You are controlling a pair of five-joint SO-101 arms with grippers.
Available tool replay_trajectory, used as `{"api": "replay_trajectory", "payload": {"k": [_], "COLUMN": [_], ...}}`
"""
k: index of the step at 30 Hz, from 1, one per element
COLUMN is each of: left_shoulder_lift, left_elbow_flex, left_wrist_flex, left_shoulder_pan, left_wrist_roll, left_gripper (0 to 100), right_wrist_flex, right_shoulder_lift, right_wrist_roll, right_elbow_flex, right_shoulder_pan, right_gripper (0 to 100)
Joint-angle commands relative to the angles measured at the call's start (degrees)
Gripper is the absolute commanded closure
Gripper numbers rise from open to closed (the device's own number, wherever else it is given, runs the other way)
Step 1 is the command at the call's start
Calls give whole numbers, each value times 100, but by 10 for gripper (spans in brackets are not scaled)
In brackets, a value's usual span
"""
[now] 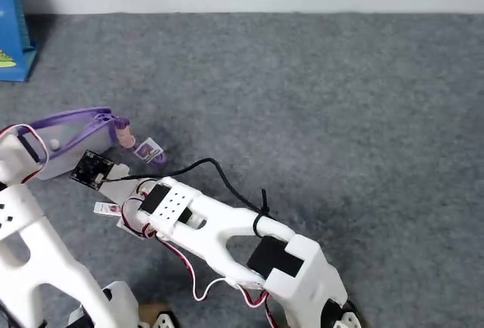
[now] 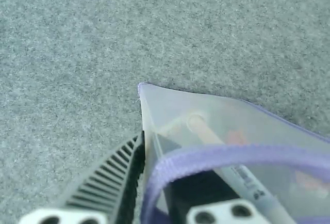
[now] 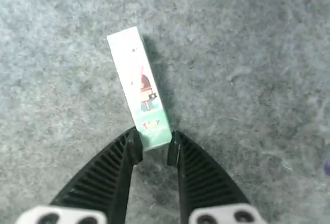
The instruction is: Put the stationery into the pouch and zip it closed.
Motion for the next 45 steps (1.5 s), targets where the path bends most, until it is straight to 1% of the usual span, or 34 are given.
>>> {"api": "replay_trajectory", "payload": {"k": [1,9,12,16,21,25,27,28,31,33,39,42,45], "left_shoulder_lift": [-193,-193,-193,-193,-193,-193,-193,-193,-193,-193,-193,-193,-193], "left_elbow_flex": [-57,-57,-57,-57,-57,13,48,75,84,84,92,92,92], "left_wrist_flex": [-176,-176,-167,-167,-167,-185,-185,-185,-185,-185,-185,-176,-176], "left_shoulder_pan": [-35,-18,-18,-18,-9,9,105,149,185,176,176,176,176], "left_wrist_roll": [53,53,53,53,53,53,35,26,26,26,26,26,26], "left_gripper": [987,987,987,987,987,987,987,987,987,987,987,987,987], "right_wrist_flex": [101,101,110,110,110,110,224,365,734,760,681,681,681], "right_shoulder_lift": [-382,-1930,-2580,-3424,-4523,-5358,-5710,-5851,-6255,-6387,-6158,-5631,-4804], "right_wrist_roll": [105,114,123,554,932,1116,1099,1073,1064,1020,721,624,598], "right_elbow_flex": [360,1741,2391,3314,4387,5046,5213,5222,5222,5213,4862,4413,3842], "right_shoulder_pan": [233,611,884,1499,2440,2897,2967,2958,2941,2932,2325,2229,2229], "right_gripper": [989,989,989,989,988,983,970,946,818,763,789,789,786]}}
